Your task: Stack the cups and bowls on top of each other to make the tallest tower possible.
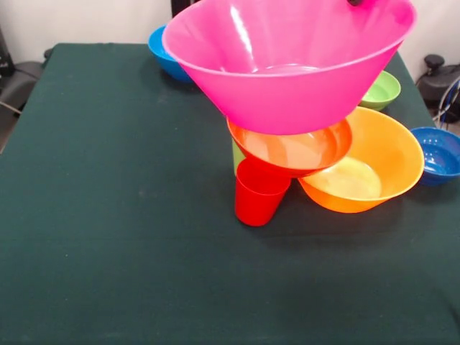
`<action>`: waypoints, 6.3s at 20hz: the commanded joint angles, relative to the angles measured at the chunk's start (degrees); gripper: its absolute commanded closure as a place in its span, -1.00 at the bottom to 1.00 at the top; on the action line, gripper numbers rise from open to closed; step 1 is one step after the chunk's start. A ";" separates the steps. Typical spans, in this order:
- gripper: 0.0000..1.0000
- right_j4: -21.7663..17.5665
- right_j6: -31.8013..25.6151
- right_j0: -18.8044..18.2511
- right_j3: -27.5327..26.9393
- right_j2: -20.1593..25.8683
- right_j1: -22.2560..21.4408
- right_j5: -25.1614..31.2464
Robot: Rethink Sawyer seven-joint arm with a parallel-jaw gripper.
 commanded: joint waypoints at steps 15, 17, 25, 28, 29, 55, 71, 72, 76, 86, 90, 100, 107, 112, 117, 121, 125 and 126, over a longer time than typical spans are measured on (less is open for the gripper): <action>1.00 -1.96 12.72 2.34 5.89 0.86 5.62 -0.26; 1.00 -1.84 13.13 2.50 5.81 0.77 6.01 -0.34; 1.00 -0.41 16.33 3.19 4.18 0.54 7.91 0.11; 1.00 -0.31 16.94 3.81 3.35 0.21 8.39 1.59; 1.00 -0.33 17.11 4.01 3.19 0.04 8.53 1.93; 1.00 0.67 21.47 7.92 3.10 -1.64 10.57 3.02; 1.00 0.55 22.01 9.51 4.64 -3.32 10.51 4.61; 1.00 0.55 21.90 9.59 4.79 -3.47 10.43 4.73; 1.00 0.97 21.98 9.72 4.91 -3.64 10.59 4.70; 1.00 2.43 23.41 10.05 5.00 -3.78 11.84 3.89; 1.00 2.61 23.59 10.07 4.77 -4.05 12.52 3.86; 1.00 3.16 23.49 10.88 6.28 -5.55 12.14 4.31; 1.00 3.50 23.73 11.65 6.47 -6.55 12.13 5.03; 1.00 3.45 23.16 12.13 7.20 -7.14 11.42 4.92; 1.00 4.21 22.88 11.71 7.87 -6.74 11.66 4.47; 1.00 5.00 22.26 11.18 9.12 -6.20 11.64 4.88; 1.00 5.68 22.26 10.84 9.07 -5.86 12.01 4.74; 1.00 5.92 22.06 10.78 8.77 -5.85 11.81 5.14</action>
